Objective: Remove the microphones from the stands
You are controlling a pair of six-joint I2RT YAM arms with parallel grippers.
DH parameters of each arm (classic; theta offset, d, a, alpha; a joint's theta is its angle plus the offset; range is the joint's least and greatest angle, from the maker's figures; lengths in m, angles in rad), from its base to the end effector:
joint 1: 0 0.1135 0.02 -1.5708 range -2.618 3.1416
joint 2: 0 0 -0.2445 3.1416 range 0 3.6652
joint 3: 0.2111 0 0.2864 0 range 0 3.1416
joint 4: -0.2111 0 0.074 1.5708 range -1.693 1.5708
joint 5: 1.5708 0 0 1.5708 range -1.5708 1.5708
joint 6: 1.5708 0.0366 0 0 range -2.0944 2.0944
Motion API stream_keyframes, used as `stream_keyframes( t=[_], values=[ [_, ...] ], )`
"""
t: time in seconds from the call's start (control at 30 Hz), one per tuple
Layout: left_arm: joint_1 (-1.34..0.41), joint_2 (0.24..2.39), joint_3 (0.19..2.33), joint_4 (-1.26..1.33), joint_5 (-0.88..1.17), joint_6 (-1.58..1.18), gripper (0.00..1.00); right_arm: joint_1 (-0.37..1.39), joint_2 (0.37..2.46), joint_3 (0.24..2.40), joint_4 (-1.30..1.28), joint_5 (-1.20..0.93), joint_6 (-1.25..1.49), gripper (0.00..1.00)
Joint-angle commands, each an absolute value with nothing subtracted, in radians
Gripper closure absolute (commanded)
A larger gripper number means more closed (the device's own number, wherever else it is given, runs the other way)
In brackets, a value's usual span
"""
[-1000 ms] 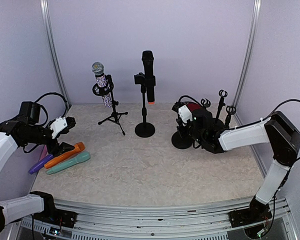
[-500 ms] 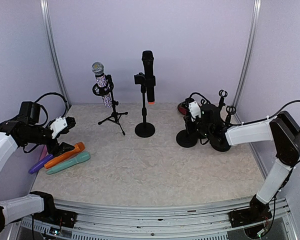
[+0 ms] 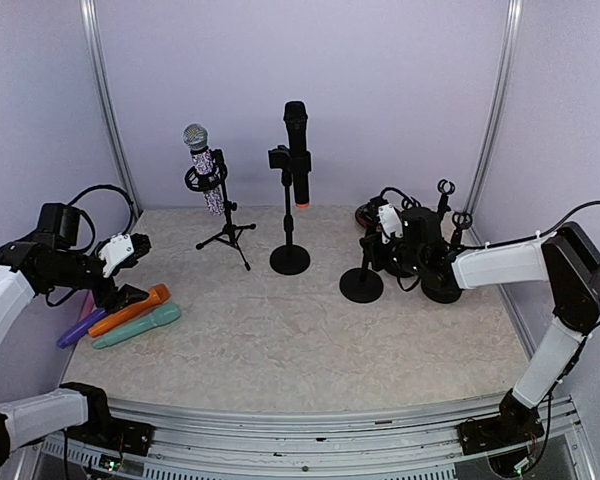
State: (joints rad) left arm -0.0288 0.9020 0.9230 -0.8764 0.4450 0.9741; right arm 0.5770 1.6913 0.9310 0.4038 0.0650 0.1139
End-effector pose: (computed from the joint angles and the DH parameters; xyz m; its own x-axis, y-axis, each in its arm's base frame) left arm 0.2168 -0.0220 0.2904 -0.1690 0.7518 -0.6373 0.7973 0.4844 0.3600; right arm 0.3342 0.2147 0.1682 -0.3467 -0.0903 -0.9336 -0.4569 0.8855 0.0840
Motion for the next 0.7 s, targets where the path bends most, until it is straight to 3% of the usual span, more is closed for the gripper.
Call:
stream_keyframes(
  t=[0.0, 0.27, 0.47, 0.53, 0.67],
  values=[
    [-0.023, 0.889, 0.934, -0.885, 0.456, 0.987, 0.22, 0.572, 1.709, 0.939, 0.301, 0.137, 0.104, 0.85],
    [-0.021, 0.893, 0.944, -0.891, 0.454, 0.989, 0.22, 0.475, 1.67, 0.89, 0.301, 0.269, 0.051, 0.81],
    [-0.015, 0.889, 0.944, -0.895, 0.456, 0.997, 0.22, 0.433, 1.618, 0.882, 0.297, 0.278, 0.023, 0.71],
    [-0.015, 0.89, 0.946, -0.896, 0.458, 0.997, 0.22, 0.433, 1.609, 0.903, 0.275, 0.255, 0.017, 0.56],
    [-0.013, 0.89, 0.946, -0.898, 0.459, 0.994, 0.22, 0.465, 1.568, 0.921, 0.259, 0.297, 0.008, 0.15]
  ],
)
